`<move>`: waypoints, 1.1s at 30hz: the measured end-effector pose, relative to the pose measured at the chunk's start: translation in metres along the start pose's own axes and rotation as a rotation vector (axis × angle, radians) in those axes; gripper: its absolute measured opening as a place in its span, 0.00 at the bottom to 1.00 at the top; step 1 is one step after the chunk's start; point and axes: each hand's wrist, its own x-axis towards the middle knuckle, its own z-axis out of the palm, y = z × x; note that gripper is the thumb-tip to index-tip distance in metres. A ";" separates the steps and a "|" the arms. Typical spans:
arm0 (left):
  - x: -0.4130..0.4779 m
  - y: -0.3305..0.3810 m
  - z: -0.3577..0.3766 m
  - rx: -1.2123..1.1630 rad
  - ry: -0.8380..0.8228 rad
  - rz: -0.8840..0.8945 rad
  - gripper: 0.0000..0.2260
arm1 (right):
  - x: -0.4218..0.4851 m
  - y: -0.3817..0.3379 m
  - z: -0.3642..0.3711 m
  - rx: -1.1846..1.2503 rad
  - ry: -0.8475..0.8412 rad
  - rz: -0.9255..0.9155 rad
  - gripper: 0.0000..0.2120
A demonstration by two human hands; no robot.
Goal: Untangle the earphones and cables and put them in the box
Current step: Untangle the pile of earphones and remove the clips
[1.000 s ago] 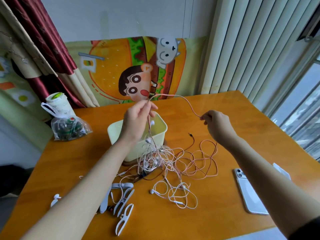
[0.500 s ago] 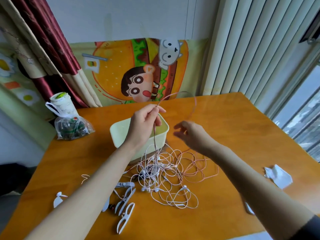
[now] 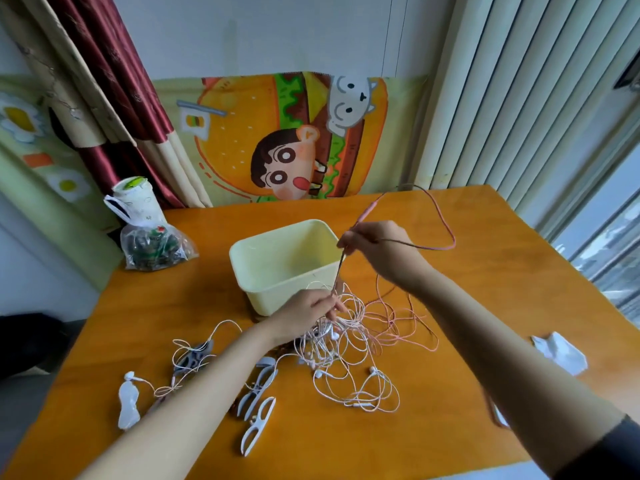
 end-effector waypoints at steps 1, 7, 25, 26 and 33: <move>-0.001 -0.008 0.003 0.007 0.007 -0.031 0.13 | 0.003 -0.001 -0.007 0.000 0.018 0.010 0.11; 0.005 -0.012 -0.016 -0.011 0.226 -0.098 0.14 | 0.012 0.009 -0.030 0.013 0.196 0.080 0.12; -0.002 0.037 -0.068 -0.180 0.673 0.164 0.13 | -0.023 0.073 -0.001 -0.258 -0.286 0.671 0.17; -0.002 0.036 -0.067 -0.183 0.618 0.155 0.13 | -0.022 0.077 0.000 -0.301 -0.278 0.672 0.19; -0.004 0.037 -0.063 -0.104 0.277 0.140 0.13 | -0.019 0.031 0.015 -0.536 -0.201 0.428 0.37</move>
